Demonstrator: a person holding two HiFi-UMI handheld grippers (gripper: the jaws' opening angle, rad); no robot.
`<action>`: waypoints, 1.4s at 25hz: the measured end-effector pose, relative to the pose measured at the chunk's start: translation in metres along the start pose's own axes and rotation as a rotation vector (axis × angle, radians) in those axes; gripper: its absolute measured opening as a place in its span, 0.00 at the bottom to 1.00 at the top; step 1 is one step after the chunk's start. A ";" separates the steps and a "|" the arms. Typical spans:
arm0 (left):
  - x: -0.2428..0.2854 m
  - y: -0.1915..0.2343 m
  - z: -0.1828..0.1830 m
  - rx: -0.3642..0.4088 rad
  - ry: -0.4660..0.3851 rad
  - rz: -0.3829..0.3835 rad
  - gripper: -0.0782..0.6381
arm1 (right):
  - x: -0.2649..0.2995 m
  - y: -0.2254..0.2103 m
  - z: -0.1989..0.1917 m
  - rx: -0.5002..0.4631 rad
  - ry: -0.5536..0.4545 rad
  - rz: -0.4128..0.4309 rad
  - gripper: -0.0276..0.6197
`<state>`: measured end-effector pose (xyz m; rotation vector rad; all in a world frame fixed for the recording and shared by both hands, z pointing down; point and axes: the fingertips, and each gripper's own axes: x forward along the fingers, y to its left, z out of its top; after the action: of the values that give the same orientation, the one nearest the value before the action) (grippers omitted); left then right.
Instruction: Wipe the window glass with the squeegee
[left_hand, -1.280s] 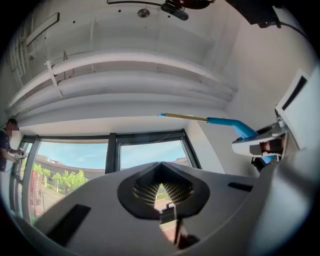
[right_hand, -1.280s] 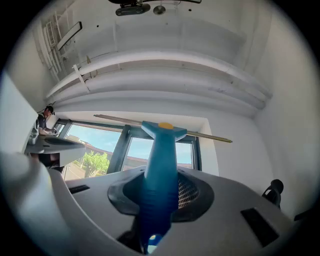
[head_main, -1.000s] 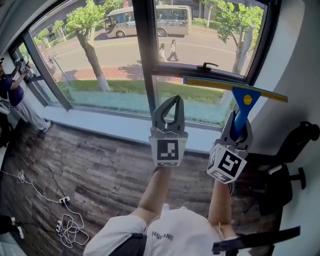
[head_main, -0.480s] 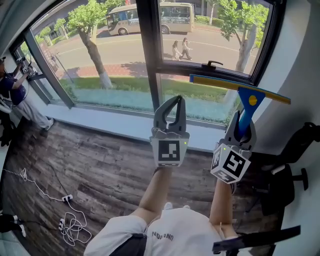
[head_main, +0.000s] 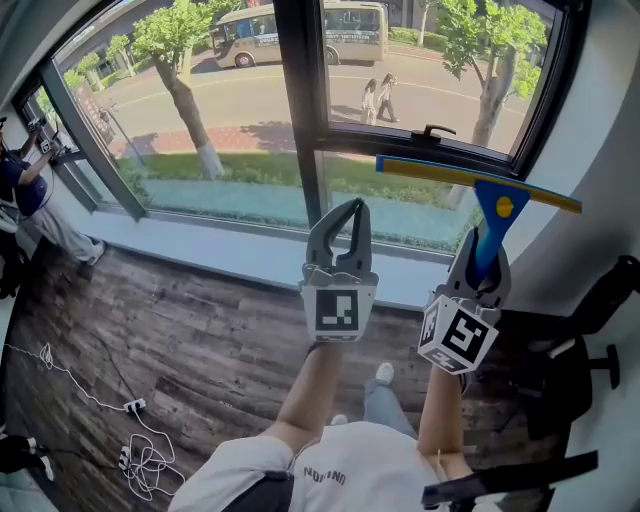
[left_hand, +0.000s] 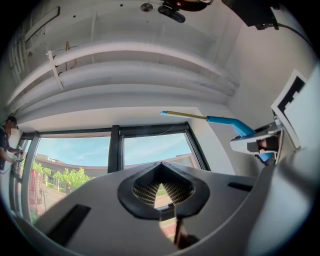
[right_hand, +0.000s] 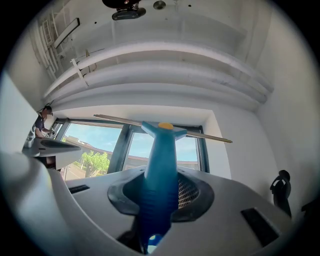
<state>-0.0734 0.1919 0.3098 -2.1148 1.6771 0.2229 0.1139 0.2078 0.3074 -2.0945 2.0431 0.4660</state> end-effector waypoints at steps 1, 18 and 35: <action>0.007 0.002 -0.004 0.001 -0.001 0.002 0.11 | 0.009 0.002 -0.003 0.003 -0.004 0.006 0.20; 0.269 -0.012 -0.105 -0.024 -0.005 0.042 0.11 | 0.279 -0.056 -0.104 0.031 0.020 0.043 0.20; 0.408 0.047 -0.170 -0.040 -0.003 0.048 0.11 | 0.438 -0.040 -0.149 -0.021 0.007 -0.003 0.20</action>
<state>-0.0377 -0.2512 0.2951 -2.1037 1.7370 0.2757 0.1714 -0.2529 0.2930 -2.1143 2.0475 0.4825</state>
